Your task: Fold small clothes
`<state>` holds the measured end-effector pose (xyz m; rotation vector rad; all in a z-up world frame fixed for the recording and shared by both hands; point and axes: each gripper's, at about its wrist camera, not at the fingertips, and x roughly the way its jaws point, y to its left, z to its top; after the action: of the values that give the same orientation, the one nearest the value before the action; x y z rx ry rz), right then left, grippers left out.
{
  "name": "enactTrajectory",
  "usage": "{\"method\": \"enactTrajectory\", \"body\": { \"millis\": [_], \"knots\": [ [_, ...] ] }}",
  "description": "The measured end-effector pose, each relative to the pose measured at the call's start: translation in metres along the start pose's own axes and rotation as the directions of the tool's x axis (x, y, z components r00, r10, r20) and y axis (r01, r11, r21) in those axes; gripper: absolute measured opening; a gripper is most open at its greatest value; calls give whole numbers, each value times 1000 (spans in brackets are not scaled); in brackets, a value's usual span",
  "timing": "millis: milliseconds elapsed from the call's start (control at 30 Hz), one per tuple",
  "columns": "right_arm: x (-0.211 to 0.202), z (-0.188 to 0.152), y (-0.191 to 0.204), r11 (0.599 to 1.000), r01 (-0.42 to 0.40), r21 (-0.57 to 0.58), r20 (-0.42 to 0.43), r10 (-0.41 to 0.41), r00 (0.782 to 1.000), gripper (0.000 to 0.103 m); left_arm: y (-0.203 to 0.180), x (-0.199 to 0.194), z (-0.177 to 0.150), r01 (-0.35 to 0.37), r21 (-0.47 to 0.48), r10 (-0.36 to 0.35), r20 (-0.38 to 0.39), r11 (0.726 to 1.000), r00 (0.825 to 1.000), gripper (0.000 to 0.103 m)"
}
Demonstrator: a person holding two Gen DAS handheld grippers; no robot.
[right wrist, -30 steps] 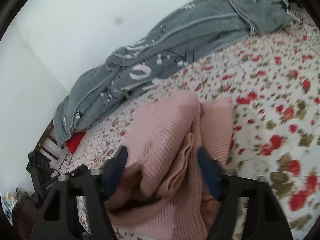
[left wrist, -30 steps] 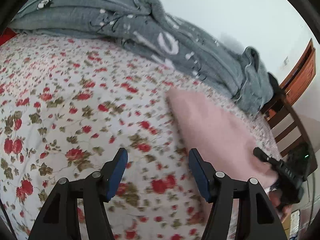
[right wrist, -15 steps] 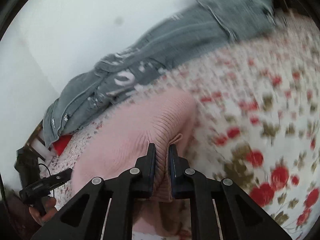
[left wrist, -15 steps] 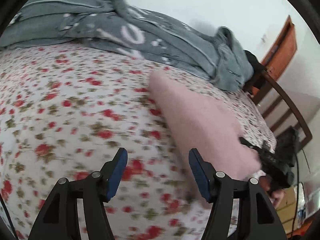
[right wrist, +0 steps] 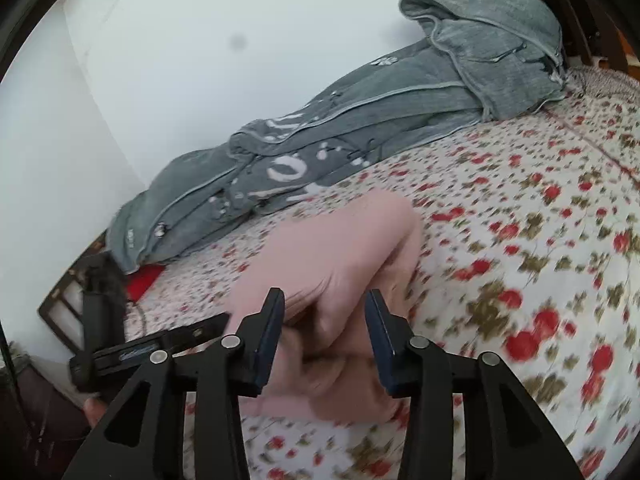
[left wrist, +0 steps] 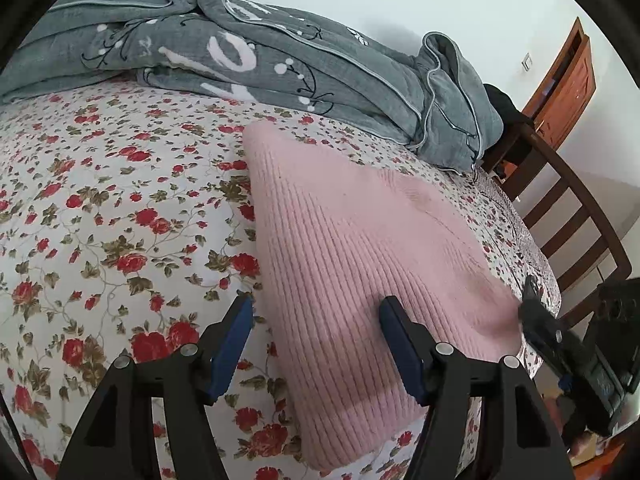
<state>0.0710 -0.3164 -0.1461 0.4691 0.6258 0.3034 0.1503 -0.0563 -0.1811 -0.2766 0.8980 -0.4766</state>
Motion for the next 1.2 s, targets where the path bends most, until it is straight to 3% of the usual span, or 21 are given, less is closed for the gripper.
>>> {"method": "enactTrajectory", "body": {
  "millis": [67, 133, 200, 300, 400, 500, 600, 767, 867, 1033, 1133, 1167, 1200],
  "knots": [
    [4, -7, 5, 1000, -24, -2, -31, 24, 999, 54, -3, -1, 1, -8, 13, 8, -7, 1000, 1000, 64],
    [11, -14, 10, 1000, 9, -28, -57, -10, 998, 51, -7, 1, 1, -18, 28, 18, -11, 999, 1000, 64],
    [9, -17, 14, 998, 28, -61, -51, -31, 998, 9, -10, -1, 0, -22, 34, 22, -15, 999, 1000, 64],
    [-14, -16, 15, 997, -2, -75, 29, 4, 1000, 7, -11, -9, -2, 14, 44, -14, -11, 999, 1000, 64],
    [-21, -21, 6, 998, -20, -55, 36, 22, 999, 6, -14, -9, -6, 7, 75, -5, -24, 997, 1000, 65],
    [7, -34, -12, 996, 92, -13, -88, -93, 992, 6, -14, -1, -9, 13, 81, -8, -57, 997, 998, 66],
    [17, -40, -21, 994, 110, 19, -138, -106, 985, 5, -11, -5, -10, 47, 61, -44, -59, 997, 997, 65],
    [-14, -37, -15, 999, 31, 15, -38, -30, 999, 5, -10, -17, -6, 25, 97, -23, -26, 995, 999, 65],
    [-18, -45, -19, 999, -3, 40, -8, 4, 1000, 5, -5, -17, -4, 46, 78, -45, -20, 996, 999, 65],
    [12, -54, -16, 996, 84, 11, -105, -83, 991, 6, -4, -2, -12, 58, 61, -55, -49, 996, 997, 69],
    [-1, -49, -5, 995, 88, -42, -62, -90, 994, 11, -3, -6, -15, 73, 76, -71, -32, 994, 997, 68],
    [-9, -42, 1, 996, 71, -62, -20, -72, 997, 17, -3, -8, -13, 77, 82, -75, -24, 994, 997, 67],
    [-15, -36, 6, 996, 54, -77, 17, -53, 998, 30, -3, -12, -10, 77, 88, -76, -14, 993, 997, 67]
  ]
}}
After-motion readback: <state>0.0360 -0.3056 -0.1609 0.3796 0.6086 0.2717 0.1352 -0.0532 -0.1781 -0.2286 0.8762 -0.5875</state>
